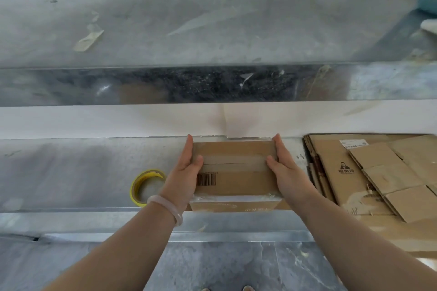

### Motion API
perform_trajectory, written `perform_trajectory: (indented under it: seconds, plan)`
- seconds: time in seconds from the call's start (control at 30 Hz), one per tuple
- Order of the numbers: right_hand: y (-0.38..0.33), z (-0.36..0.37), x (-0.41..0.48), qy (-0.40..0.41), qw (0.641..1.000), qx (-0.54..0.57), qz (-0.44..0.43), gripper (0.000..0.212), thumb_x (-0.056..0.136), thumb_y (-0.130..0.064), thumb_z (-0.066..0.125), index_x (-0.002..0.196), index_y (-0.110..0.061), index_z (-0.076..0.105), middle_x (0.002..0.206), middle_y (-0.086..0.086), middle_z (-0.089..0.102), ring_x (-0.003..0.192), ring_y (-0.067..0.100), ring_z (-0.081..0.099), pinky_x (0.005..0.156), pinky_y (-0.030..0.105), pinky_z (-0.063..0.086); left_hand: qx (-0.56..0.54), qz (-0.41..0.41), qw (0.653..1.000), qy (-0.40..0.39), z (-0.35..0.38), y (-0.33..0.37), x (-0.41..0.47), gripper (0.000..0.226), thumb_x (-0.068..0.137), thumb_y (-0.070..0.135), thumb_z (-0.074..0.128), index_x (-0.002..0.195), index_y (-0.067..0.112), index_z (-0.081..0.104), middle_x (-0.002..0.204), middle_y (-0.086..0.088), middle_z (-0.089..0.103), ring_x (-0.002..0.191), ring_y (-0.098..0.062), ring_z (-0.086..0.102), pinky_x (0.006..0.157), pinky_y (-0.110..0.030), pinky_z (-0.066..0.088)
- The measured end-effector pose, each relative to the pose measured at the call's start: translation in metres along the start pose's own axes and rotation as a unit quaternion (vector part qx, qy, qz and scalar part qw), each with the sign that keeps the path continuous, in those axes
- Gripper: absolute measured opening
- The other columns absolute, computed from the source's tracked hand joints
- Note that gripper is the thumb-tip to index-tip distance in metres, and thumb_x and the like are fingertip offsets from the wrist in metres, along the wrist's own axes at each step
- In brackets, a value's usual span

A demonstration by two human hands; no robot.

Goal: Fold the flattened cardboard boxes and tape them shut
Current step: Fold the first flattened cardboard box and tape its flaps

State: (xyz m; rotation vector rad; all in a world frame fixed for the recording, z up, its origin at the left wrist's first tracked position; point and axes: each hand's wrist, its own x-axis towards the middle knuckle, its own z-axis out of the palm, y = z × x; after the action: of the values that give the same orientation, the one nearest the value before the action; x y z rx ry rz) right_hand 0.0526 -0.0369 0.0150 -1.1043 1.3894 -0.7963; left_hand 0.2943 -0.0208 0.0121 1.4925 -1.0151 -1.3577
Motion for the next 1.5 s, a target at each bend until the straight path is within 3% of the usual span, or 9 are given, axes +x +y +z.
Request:
perform_trajectory:
  seconds: [0.13, 0.33, 0.5, 0.77, 0.9, 1.03, 1.17, 1.3, 1.5]
  plan:
    - [-0.004, 0.007, -0.008, 0.060, 0.997, -0.057, 0.006, 0.066, 0.101, -0.042, 0.047, 0.154, -0.043, 0.009, 0.153, -0.022, 0.026, 0.133, 0.003, 0.033, 0.101, 0.021, 0.032, 0.059, 0.029, 0.991, 0.119, 0.007, -0.004, -0.006, 0.058, 0.095, 0.037, 0.057, 0.147, 0.036, 0.033, 0.140, 0.020, 0.047, 0.108, 0.006, 0.052, 0.081, -0.009, 0.040]
    - [-0.004, 0.013, -0.020, 0.119, 0.988, -0.098, 0.009, 0.051, 0.098, -0.051, 0.045, 0.146, -0.035, 0.043, 0.121, -0.016, 0.058, 0.104, 0.006, 0.056, 0.086, 0.027, 0.048, 0.146, 0.051, 0.979, 0.135, 0.009, -0.006, -0.013, 0.054, 0.095, 0.041, 0.053, 0.146, 0.033, 0.037, 0.088, 0.038, 0.052, 0.087, 0.012, 0.058, 0.063, -0.003, 0.041]
    - [0.014, 0.005, -0.031, 0.003, 0.999, 0.052, 0.017, 0.067, 0.090, -0.047, 0.062, 0.149, -0.048, 0.029, 0.134, -0.012, 0.057, 0.111, 0.008, 0.062, 0.091, 0.027, 0.053, 0.089, 0.081, 0.993, 0.022, 0.004, -0.014, -0.031, 0.095, 0.073, 0.052, 0.066, 0.152, 0.037, 0.015, 0.130, 0.024, 0.045, 0.117, 0.008, 0.049, 0.096, -0.016, 0.042]
    - [0.017, 0.004, -0.034, -0.003, 0.999, 0.034, 0.008, 0.065, 0.095, -0.040, 0.058, 0.151, -0.045, 0.026, 0.133, -0.015, 0.059, 0.118, 0.008, 0.059, 0.101, 0.028, 0.049, 0.136, 0.120, 0.978, 0.104, 0.010, -0.023, -0.032, 0.066, 0.091, 0.056, 0.049, 0.149, 0.040, 0.023, 0.125, 0.036, 0.040, 0.115, 0.022, 0.041, 0.090, -0.002, 0.034]
    - [-0.002, 0.004, -0.025, 0.026, 0.996, -0.051, 0.066, 0.073, 0.089, -0.056, 0.060, 0.152, -0.033, 0.030, 0.143, -0.005, 0.049, 0.125, 0.020, 0.053, 0.107, 0.043, 0.044, 0.141, 0.028, 0.985, 0.094, 0.007, -0.012, -0.014, 0.052, 0.092, 0.051, 0.054, 0.140, 0.038, 0.039, 0.133, 0.020, 0.046, 0.124, -0.006, 0.046, 0.106, -0.031, 0.038]
    - [-0.017, 0.001, -0.035, 0.003, 0.997, -0.062, 0.046, 0.025, 0.090, -0.051, 0.061, 0.111, -0.037, 0.056, 0.109, -0.014, 0.067, 0.092, 0.003, 0.065, 0.071, 0.019, 0.050, 0.176, 0.030, 0.980, 0.083, 0.003, 0.006, -0.025, 0.020, 0.092, 0.048, 0.055, 0.107, 0.037, 0.061, 0.108, 0.005, 0.066, 0.106, -0.019, 0.061, 0.093, -0.044, 0.050]
    - [-0.035, -0.009, -0.057, 0.019, 0.999, 0.015, -0.035, 0.033, 0.080, -0.064, 0.060, 0.110, -0.051, 0.054, 0.096, -0.032, 0.066, 0.084, -0.015, 0.061, 0.060, 0.005, 0.047, 0.149, 0.123, 0.976, 0.098, 0.000, 0.026, -0.049, 0.037, 0.088, 0.044, 0.061, 0.124, 0.044, 0.053, 0.120, 0.008, 0.060, 0.109, -0.008, 0.058, 0.085, -0.027, 0.053]
    - [-0.045, -0.020, -0.068, 0.052, 0.990, 0.073, -0.111, 0.058, 0.063, -0.086, 0.048, 0.118, -0.065, 0.050, 0.110, -0.043, 0.054, 0.112, -0.014, 0.051, 0.098, 0.019, 0.043, 0.063, 0.166, 0.981, 0.071, -0.006, 0.035, -0.072, 0.063, 0.081, 0.030, 0.075, 0.129, 0.050, 0.040, 0.132, 0.013, 0.051, 0.121, -0.007, 0.051, 0.085, -0.028, 0.055]
    - [-0.038, -0.024, -0.062, 0.003, 0.985, 0.022, -0.169, 0.053, 0.091, 0.001, 0.062, 0.123, -0.042, 0.056, 0.113, -0.023, 0.069, 0.106, -0.005, 0.063, 0.079, 0.010, 0.052, 0.044, 0.165, 0.982, 0.080, -0.008, 0.035, -0.069, 0.049, 0.077, 0.055, 0.069, 0.120, 0.035, 0.056, 0.120, 0.009, 0.063, 0.113, -0.007, 0.059, 0.089, -0.026, 0.051]
